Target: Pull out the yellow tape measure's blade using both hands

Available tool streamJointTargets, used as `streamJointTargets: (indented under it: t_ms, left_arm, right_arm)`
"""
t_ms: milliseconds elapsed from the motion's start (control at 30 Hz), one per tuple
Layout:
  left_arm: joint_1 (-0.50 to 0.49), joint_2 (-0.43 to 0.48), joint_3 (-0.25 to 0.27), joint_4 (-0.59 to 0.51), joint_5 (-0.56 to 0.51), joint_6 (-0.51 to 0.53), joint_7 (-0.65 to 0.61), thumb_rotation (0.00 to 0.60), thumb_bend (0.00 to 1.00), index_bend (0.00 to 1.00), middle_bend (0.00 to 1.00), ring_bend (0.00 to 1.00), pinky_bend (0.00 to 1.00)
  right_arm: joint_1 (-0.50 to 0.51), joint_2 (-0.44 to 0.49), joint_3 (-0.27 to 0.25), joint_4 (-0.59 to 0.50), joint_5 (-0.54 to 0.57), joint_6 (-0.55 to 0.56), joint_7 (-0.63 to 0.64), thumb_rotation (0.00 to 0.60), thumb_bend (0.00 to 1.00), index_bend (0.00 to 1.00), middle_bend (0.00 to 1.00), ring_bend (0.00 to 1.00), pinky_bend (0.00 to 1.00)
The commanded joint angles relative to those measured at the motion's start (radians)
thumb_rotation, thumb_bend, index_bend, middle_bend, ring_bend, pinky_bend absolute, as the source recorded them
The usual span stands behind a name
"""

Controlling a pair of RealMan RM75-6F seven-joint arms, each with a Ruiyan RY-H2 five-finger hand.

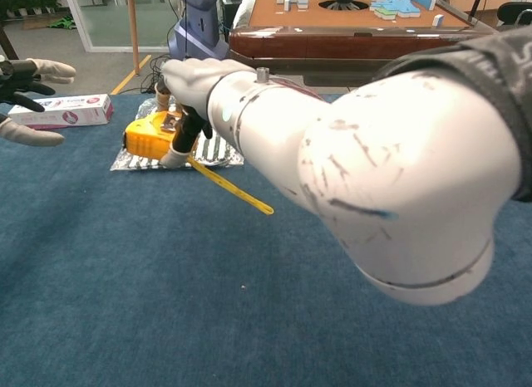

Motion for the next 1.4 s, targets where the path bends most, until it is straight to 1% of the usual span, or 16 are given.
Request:
streamJointTargets:
  t_ms: [33,367,533,967,1400]
  left_arm:
    - [-0.007,-0.006,0.002,0.003,0.001,-0.008,-0.004,0.6,0.17,0.0,0.0,0.01,0.09]
    - [-0.035,-0.025,0.007,0.013,0.018,-0.048,-0.043,0.6,0.15,0.0,0.0,0.01,0.09]
    - [-0.047,-0.04,0.006,0.02,0.023,-0.052,-0.051,0.6,0.15,0.0,0.0,0.01,0.09]
    - [-0.069,-0.078,0.007,0.02,0.005,-0.047,-0.042,0.6,0.15,0.0,0.0,0.01,0.09]
    - [-0.086,-0.104,0.008,0.014,-0.024,-0.044,-0.018,0.6,0.15,0.0,0.0,0.01,0.09]
  right_arm:
    - [0.008,-0.014,0.002,0.021,-0.002,-0.003,0.005,0.6,0.59,0.58,0.6,0.55,0.28]
    - [0.009,-0.026,0.001,0.057,-0.003,-0.018,0.02,0.6,0.6,0.58,0.6,0.55,0.28]
    - [0.009,-0.03,-0.002,0.066,-0.01,-0.025,0.028,0.6,0.6,0.58,0.6,0.55,0.28]
    - [0.001,-0.037,-0.006,0.077,-0.033,-0.022,0.044,0.6,0.6,0.58,0.61,0.55,0.28]
    - [-0.003,-0.05,-0.007,0.103,-0.039,-0.045,0.06,0.6,0.59,0.59,0.61,0.55,0.28]
